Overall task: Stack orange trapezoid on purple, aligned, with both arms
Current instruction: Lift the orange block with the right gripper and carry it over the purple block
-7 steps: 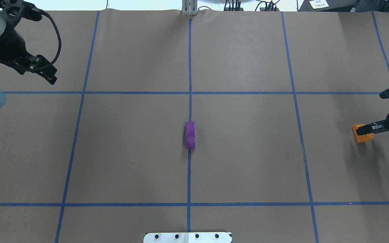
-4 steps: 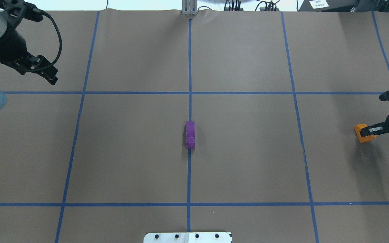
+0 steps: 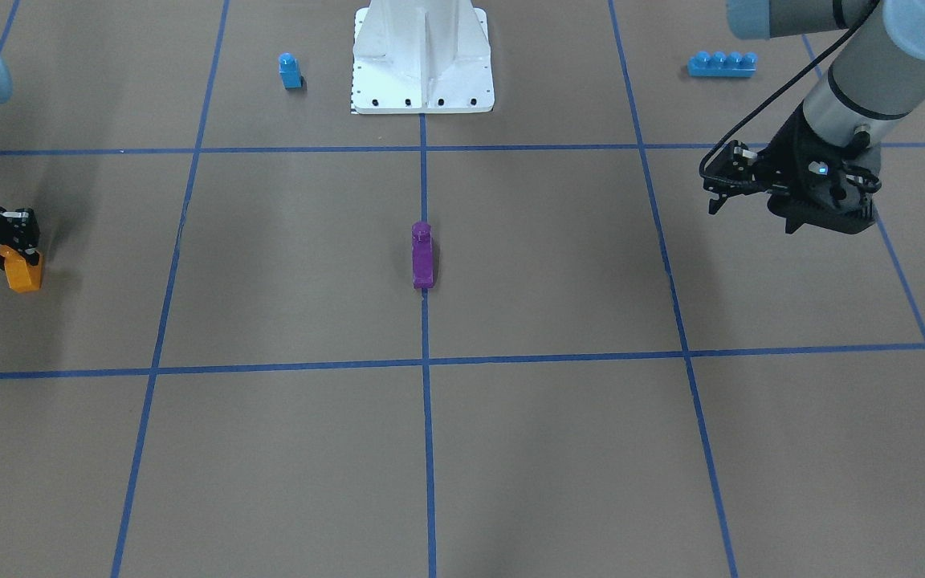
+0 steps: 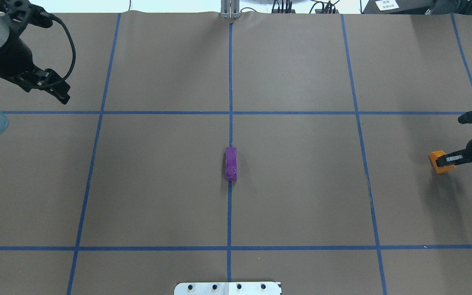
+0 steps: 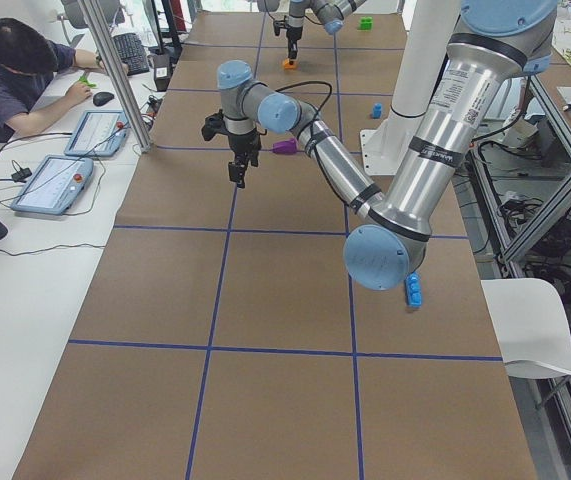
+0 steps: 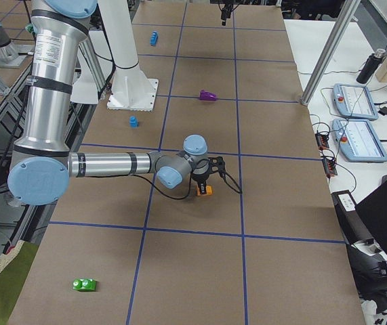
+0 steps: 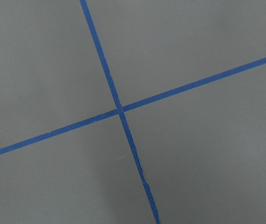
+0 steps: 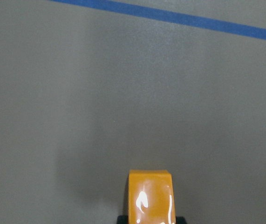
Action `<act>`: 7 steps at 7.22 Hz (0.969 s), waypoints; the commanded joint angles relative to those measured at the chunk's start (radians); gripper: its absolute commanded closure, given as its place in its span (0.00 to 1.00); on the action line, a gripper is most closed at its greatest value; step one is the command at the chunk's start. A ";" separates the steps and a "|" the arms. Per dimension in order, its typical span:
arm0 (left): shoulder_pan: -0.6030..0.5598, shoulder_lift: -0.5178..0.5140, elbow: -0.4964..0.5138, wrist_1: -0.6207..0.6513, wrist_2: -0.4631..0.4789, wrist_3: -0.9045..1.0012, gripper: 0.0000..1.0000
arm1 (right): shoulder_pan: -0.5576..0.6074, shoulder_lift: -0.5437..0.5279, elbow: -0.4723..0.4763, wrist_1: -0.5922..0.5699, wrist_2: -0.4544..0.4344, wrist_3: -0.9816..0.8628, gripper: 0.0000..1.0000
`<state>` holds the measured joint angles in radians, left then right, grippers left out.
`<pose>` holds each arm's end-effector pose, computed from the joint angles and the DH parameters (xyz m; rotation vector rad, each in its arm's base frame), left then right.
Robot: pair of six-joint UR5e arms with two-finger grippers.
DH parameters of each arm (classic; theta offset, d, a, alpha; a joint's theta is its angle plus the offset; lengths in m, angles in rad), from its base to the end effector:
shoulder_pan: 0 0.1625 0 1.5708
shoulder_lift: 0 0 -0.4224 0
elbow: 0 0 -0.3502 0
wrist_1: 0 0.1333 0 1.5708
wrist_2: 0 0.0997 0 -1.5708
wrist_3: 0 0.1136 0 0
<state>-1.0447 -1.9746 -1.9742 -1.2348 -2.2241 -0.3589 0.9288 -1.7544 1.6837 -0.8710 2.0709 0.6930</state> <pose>0.2146 -0.4974 0.3331 0.1364 0.7763 0.3124 -0.1833 -0.3768 0.6245 0.1843 -0.7603 -0.1089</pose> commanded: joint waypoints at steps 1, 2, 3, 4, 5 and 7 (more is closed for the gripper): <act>0.000 0.003 0.000 0.000 0.001 0.000 0.00 | -0.001 0.004 0.005 -0.008 0.000 -0.001 1.00; 0.000 0.006 -0.002 0.000 -0.003 0.000 0.00 | -0.007 0.015 0.008 -0.011 0.000 -0.001 1.00; 0.000 0.008 -0.003 0.000 -0.003 0.002 0.00 | -0.010 0.065 0.008 -0.026 0.000 0.000 1.00; 0.000 0.010 -0.002 -0.002 -0.003 0.002 0.00 | -0.010 0.158 0.008 -0.121 0.001 0.000 1.00; 0.002 0.010 -0.002 -0.002 -0.003 0.000 0.00 | -0.010 0.258 0.016 -0.237 0.001 0.000 1.00; 0.002 0.040 -0.005 -0.003 -0.005 0.003 0.00 | -0.033 0.414 0.037 -0.397 0.006 0.002 1.00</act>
<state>-1.0434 -1.9552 -1.9743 -1.2367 -2.2277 -0.3581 0.9083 -1.4431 1.7075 -1.1595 2.0740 0.6943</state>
